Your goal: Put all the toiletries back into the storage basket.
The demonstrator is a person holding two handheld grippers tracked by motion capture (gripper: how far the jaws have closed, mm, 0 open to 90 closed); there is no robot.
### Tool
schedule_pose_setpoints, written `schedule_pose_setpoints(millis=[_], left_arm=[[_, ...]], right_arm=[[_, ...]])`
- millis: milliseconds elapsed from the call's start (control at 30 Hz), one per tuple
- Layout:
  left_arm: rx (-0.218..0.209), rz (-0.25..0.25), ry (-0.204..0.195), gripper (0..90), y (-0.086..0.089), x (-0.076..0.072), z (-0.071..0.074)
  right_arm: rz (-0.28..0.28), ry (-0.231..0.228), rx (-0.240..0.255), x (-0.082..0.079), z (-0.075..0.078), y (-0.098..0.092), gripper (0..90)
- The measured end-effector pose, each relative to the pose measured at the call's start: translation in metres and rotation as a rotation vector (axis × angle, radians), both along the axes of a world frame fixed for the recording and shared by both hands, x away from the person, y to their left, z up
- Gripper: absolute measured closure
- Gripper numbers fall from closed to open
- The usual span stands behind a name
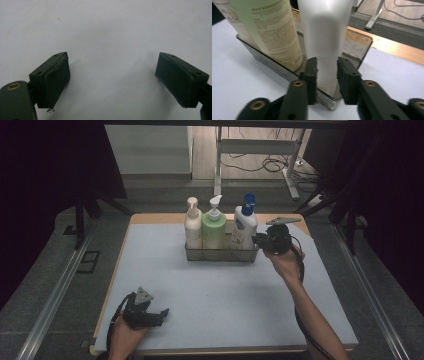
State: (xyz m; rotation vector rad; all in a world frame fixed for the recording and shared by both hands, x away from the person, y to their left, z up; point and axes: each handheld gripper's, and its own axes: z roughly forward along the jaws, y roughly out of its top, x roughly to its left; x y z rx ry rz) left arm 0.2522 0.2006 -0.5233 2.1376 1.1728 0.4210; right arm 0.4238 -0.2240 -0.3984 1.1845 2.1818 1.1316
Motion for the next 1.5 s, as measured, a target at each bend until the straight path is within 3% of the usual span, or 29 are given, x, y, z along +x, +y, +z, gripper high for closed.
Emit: schedule_pose_setpoints(millis=[167, 300, 433, 1000, 1500], left_arm=[[0.0, 0.0, 0.0, 12.1, 0.0, 0.0, 0.0], [0.0, 0.0, 0.0, 12.1, 0.0, 0.0, 0.0], [0.0, 0.0, 0.0, 12.1, 0.0, 0.0, 0.0], [0.0, 0.0, 0.0, 12.2, 0.0, 0.0, 0.0], [0.0, -0.001, 0.001, 12.1, 0.0, 0.0, 0.0]], right_arm=[[-0.01, -0.015, -0.034, 0.001, -0.004, -0.005, 82.9], [-0.011, -0.023, -0.057, 0.006, -0.009, -0.01, 84.5], [-0.06, 0.004, -0.025, 0.015, -0.013, -0.013, 89.1], [-0.1, 0.072, 0.015, 0.05, -0.033, -0.008, 89.3], [-0.111, 0.109, -0.004, 0.06, -0.049, 0.007, 89.3]])
